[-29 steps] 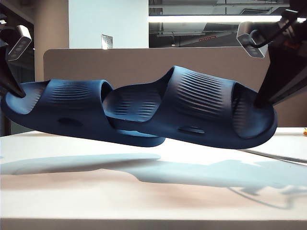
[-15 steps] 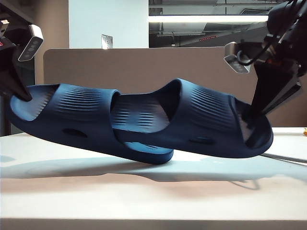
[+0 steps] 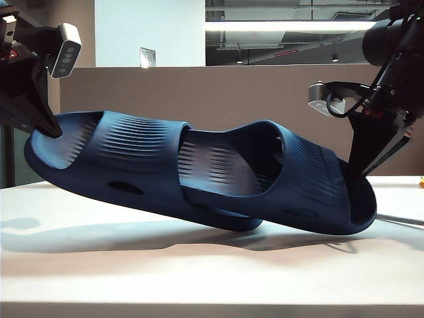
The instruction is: Interlock the pair of blue slippers on the table with their fronts facing up.
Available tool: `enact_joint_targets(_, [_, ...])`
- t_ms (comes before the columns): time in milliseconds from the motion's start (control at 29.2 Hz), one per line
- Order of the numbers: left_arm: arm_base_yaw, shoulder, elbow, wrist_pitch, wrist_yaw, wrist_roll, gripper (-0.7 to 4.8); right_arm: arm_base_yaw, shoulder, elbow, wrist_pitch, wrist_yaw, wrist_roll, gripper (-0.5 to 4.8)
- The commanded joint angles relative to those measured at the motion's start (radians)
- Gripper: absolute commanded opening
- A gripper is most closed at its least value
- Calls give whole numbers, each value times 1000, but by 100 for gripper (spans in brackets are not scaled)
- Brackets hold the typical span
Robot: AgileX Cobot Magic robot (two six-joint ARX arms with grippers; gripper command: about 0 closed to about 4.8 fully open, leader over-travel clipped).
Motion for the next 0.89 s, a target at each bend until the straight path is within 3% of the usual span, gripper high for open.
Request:
enact_joint_targets(34, [-14,-3,3,-19,57,23,-6,13,-3,15,34,-27,16,-1])
enact_joint_targets(274, [-15,-3,3,0,76,21,-6,85,-3,39,62,-25,26,-1])
enact_joint_targets(446, [-15,-3,3,27,103,13,-6,87,7,39,97,-26,96,-1])
enact_joint_targets(891, [-46,59,3,48,120,3,-6,138,87,38,133,-79,114,-1])
